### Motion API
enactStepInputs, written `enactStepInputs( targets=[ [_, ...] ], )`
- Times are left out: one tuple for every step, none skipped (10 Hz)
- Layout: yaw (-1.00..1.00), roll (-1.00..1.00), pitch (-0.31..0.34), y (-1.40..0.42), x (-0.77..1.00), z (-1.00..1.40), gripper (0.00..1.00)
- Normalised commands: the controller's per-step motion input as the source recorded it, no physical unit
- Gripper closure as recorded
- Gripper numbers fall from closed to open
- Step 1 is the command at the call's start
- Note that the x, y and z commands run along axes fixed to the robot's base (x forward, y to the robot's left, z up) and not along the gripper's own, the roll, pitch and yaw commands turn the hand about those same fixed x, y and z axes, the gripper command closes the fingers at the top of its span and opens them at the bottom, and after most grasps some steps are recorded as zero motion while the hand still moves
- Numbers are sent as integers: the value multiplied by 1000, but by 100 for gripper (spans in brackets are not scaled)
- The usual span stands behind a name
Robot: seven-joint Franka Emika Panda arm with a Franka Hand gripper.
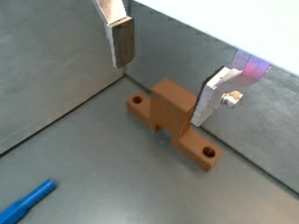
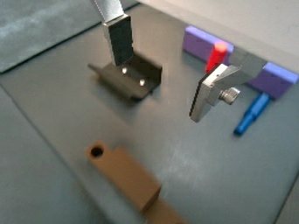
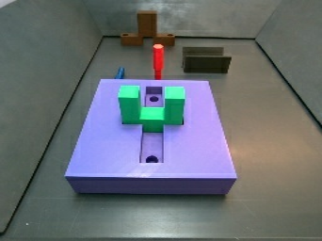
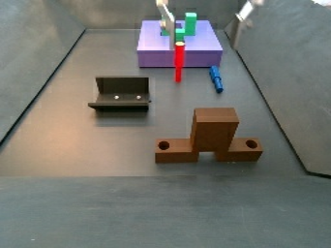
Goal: Pick up the brown object. Move up. Move to above the board. Insert the brown object.
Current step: Pick up the brown object.
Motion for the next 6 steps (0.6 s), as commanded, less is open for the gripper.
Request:
enactStepInputs(
  targets=[
    [-320,0,0,711,-157,-551,0],
    [-340,1,0,706,-149,-729,0],
    [-286,11,-21,726,-91,-743,0],
    [0,0,0,337,109,-551,0],
    [0,-30,0,146,223,-460,0],
    [0,-149,-33,31,54,-354,0]
  ],
)
